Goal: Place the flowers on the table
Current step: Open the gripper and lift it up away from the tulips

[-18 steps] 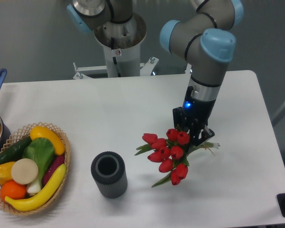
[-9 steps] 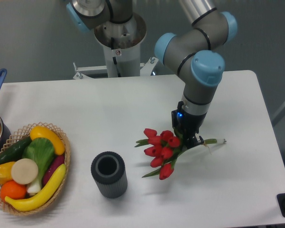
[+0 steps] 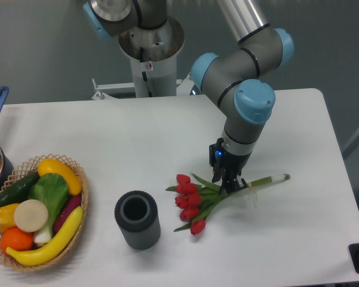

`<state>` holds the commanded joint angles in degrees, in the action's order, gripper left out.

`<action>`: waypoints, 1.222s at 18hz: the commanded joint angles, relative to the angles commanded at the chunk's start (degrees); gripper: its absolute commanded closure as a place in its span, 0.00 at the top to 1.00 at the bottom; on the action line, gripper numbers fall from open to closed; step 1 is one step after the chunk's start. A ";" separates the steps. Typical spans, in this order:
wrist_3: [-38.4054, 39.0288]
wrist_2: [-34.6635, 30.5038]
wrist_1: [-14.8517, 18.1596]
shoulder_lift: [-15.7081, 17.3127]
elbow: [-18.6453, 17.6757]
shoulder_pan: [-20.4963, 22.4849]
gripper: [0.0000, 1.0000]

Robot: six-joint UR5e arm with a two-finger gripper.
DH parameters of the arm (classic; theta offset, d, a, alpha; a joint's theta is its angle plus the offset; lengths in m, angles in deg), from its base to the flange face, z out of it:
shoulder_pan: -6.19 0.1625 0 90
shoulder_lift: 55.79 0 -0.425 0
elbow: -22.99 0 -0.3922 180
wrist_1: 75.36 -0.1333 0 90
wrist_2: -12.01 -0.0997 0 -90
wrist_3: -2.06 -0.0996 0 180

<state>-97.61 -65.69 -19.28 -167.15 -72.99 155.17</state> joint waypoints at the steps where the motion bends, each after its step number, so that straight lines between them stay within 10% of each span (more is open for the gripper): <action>1: 0.09 0.26 0.09 0.09 0.79 0.00 0.96; 5: 1.23 -0.52 1.48 1.14 6.49 -0.26 1.00; 11: -0.78 -3.07 20.90 1.15 21.87 1.31 1.00; 22: -20.29 -2.81 24.61 2.55 21.80 9.75 1.00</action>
<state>-117.90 -68.50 5.33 -164.60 -51.19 164.91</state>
